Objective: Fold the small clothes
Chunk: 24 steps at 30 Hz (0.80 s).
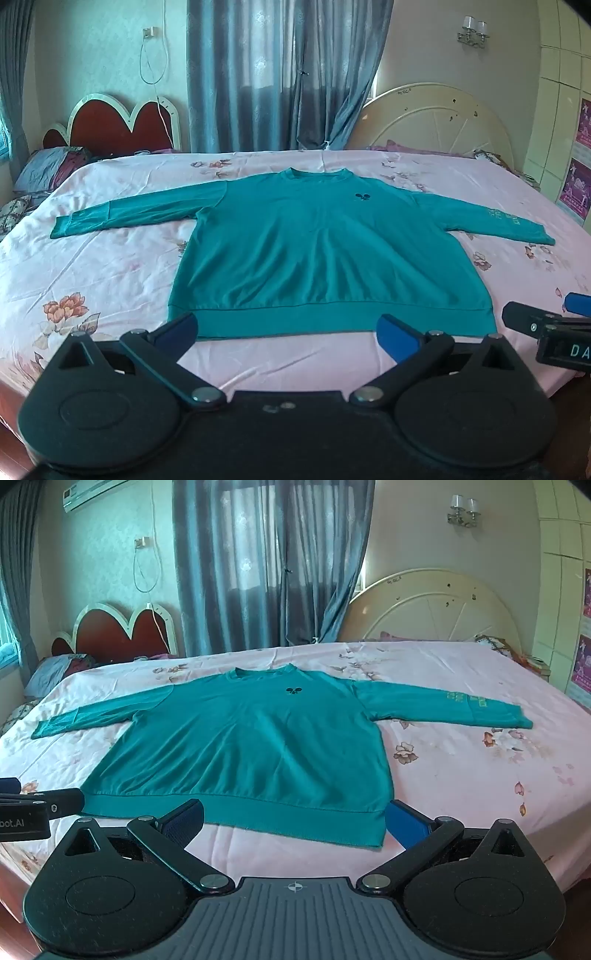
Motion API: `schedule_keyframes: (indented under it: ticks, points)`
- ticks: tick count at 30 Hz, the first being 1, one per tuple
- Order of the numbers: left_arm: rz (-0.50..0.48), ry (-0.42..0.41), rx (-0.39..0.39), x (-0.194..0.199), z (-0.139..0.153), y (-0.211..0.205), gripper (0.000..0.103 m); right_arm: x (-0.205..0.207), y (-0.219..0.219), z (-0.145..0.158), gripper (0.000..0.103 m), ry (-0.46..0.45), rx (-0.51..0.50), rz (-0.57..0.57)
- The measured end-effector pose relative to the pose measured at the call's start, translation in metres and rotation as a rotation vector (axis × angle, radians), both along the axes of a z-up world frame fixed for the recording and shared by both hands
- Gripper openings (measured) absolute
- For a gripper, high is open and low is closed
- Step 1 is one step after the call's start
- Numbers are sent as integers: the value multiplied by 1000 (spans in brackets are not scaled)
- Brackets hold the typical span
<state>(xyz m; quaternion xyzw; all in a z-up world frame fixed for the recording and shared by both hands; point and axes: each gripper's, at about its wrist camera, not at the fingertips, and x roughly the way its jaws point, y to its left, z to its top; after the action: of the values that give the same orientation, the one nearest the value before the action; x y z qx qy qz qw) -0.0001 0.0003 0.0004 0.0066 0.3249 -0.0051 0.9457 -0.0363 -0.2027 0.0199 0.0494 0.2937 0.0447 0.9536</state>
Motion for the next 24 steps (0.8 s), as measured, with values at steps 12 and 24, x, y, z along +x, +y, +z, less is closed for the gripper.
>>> schedule_keyframes:
  ticks: [12, 24]
  points:
    - [6, -16, 9, -1, 2, 2, 103, -1, -1, 3, 103, 1, 6, -3]
    - [3, -11, 13, 4, 6, 4, 103, 1, 0, 1, 103, -1, 9, -1]
